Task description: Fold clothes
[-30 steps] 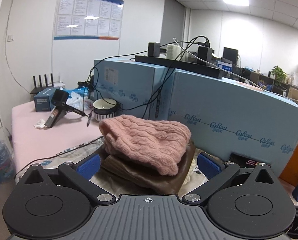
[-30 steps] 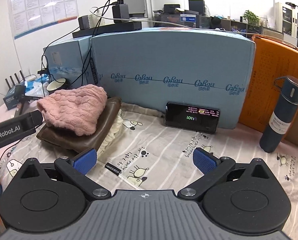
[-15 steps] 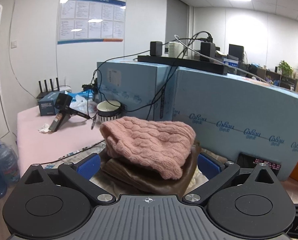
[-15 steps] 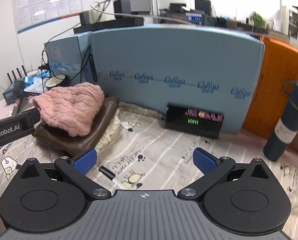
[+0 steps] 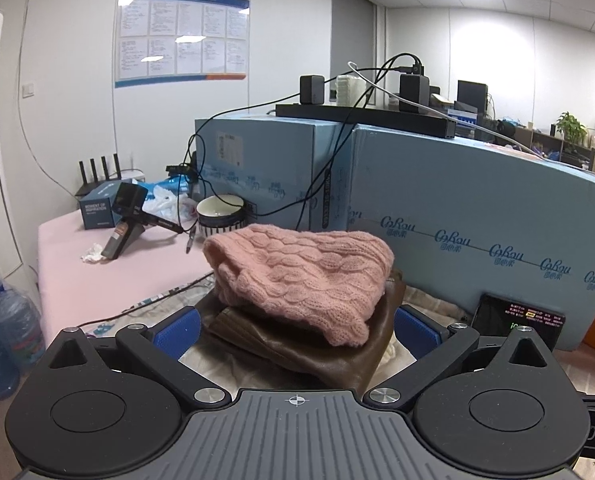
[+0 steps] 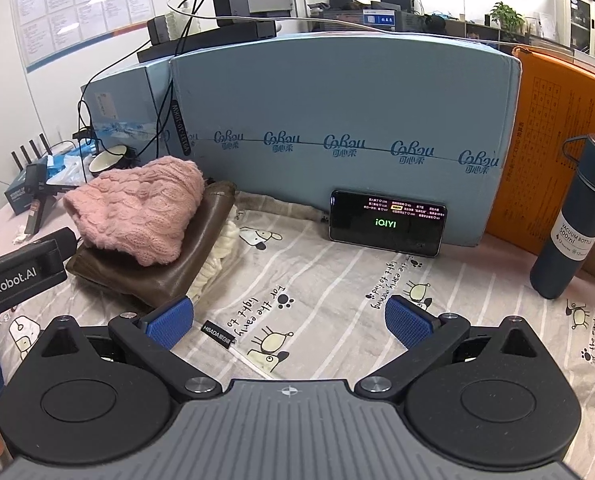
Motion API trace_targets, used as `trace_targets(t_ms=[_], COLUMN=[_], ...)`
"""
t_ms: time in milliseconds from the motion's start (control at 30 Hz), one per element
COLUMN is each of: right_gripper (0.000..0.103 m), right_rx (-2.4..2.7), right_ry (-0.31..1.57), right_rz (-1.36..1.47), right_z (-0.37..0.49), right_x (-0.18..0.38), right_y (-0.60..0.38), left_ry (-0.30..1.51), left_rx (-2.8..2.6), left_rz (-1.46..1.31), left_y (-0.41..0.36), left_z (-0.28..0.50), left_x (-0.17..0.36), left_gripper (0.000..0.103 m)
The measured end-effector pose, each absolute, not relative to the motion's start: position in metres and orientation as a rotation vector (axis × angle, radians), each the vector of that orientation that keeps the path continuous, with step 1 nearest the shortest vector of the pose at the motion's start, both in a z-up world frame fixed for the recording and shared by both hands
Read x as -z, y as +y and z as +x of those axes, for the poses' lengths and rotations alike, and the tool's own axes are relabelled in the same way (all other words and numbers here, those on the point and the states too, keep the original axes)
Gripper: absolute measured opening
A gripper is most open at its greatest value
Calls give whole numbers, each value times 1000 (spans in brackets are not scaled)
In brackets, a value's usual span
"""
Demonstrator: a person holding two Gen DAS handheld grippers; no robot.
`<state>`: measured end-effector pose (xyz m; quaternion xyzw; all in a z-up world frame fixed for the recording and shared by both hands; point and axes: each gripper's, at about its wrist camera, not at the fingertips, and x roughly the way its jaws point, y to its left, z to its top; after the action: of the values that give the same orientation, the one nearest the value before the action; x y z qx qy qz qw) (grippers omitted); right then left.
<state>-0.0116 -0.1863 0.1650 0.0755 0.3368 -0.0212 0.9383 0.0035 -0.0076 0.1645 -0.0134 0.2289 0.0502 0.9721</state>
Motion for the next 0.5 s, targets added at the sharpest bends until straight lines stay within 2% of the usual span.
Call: trace_targets(t_ms=[500], right_gripper=[103], right_rx=[33], right_ry=[689], right_rz=[150], right_z=[-14], right_x=[-166], right_y=[-183], left_ry=[468], left_rx=[-98], left_rz=[-22], left_y=[-6], left_z=[3], left_x=[-165], left_gripper=[103])
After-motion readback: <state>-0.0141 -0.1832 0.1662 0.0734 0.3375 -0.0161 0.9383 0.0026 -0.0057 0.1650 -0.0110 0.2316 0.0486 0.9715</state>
